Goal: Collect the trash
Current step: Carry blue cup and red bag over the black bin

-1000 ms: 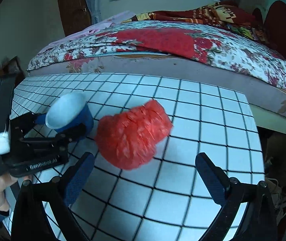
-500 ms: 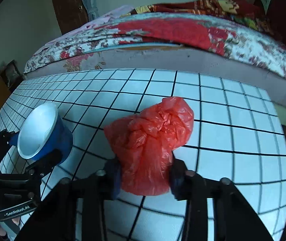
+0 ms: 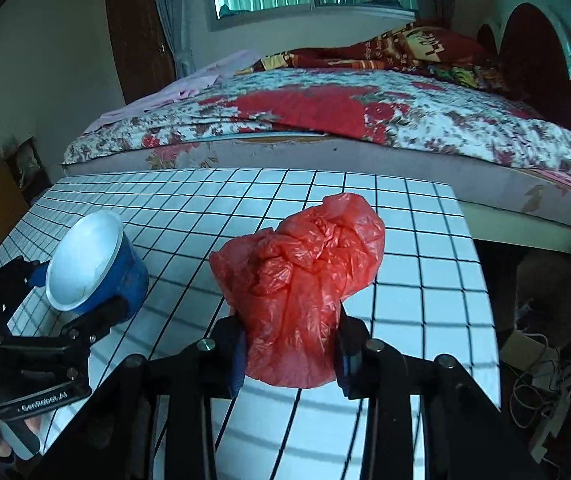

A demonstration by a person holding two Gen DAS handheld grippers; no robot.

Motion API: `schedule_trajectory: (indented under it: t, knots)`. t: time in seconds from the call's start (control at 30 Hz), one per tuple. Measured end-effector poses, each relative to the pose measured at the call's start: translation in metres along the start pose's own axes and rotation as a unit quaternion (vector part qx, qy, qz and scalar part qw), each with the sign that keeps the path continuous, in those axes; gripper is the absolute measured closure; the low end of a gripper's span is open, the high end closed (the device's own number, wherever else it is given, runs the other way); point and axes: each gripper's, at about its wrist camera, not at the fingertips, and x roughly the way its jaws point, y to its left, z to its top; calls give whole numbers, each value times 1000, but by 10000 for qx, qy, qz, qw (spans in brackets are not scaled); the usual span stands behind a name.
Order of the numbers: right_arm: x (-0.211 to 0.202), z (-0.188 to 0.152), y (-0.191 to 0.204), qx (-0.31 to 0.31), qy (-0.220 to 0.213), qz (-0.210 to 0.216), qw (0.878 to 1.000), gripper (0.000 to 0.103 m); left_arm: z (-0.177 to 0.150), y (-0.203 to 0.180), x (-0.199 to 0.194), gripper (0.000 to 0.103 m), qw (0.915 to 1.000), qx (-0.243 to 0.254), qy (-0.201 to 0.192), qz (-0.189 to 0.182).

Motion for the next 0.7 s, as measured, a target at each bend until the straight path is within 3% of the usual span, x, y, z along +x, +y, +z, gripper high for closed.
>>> schedule_trajectory:
  t: [0.7]
  knots:
    - [-168, -49, 1, 117, -705, -156, 9973, 67, -18, -46, -134, 27, 9981, 195, -575, -82]
